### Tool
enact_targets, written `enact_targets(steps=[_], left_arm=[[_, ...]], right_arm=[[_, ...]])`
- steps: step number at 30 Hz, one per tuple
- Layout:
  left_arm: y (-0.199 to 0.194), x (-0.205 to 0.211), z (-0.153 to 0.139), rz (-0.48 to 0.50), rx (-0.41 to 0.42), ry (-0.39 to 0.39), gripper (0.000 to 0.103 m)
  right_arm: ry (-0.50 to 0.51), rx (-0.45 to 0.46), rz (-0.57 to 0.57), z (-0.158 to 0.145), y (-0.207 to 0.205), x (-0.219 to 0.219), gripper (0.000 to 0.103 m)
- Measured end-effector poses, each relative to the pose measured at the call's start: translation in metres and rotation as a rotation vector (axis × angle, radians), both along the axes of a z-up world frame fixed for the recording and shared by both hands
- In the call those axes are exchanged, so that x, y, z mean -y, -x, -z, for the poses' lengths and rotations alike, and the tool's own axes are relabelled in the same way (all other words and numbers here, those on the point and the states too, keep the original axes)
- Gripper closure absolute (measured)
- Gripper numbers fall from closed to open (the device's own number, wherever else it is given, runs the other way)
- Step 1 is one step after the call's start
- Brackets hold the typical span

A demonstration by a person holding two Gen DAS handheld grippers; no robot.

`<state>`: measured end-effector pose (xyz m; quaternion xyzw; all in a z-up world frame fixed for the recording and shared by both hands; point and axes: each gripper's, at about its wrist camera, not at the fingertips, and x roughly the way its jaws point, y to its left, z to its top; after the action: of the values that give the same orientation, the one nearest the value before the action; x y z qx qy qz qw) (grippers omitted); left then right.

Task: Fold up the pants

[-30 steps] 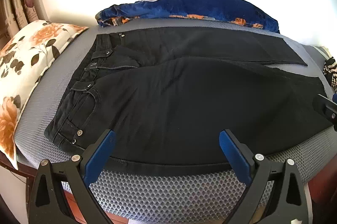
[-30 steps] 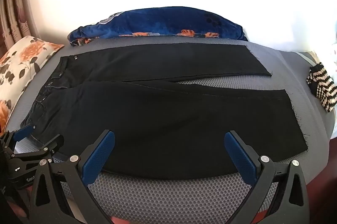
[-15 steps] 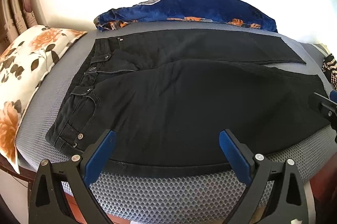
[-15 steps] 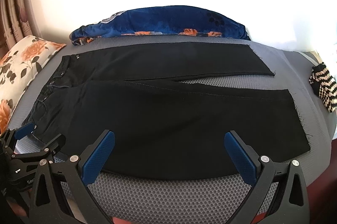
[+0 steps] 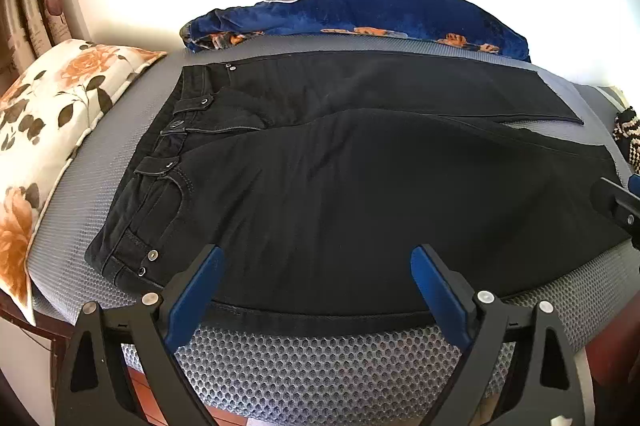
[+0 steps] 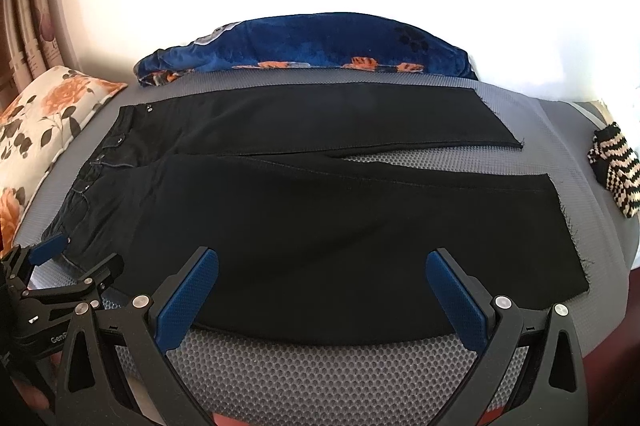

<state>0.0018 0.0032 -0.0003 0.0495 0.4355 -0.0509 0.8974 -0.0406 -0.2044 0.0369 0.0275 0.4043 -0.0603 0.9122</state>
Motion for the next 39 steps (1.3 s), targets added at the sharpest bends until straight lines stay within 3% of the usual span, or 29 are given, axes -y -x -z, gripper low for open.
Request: enact_targets(steps=[12, 39], left_arm=[[-0.002, -0.002, 0.003, -0.034, -0.010, -0.052, 0.011], [-0.002, -0.004, -0.002, -0.040, 0.018, -0.044, 0.011]], right_arm=[[-0.001, 0.002, 0.001, 0.000, 0.001, 0.001, 0.000], [0.006, 0.012, 0.034, -0.001, 0.003, 0.012, 0.000]])
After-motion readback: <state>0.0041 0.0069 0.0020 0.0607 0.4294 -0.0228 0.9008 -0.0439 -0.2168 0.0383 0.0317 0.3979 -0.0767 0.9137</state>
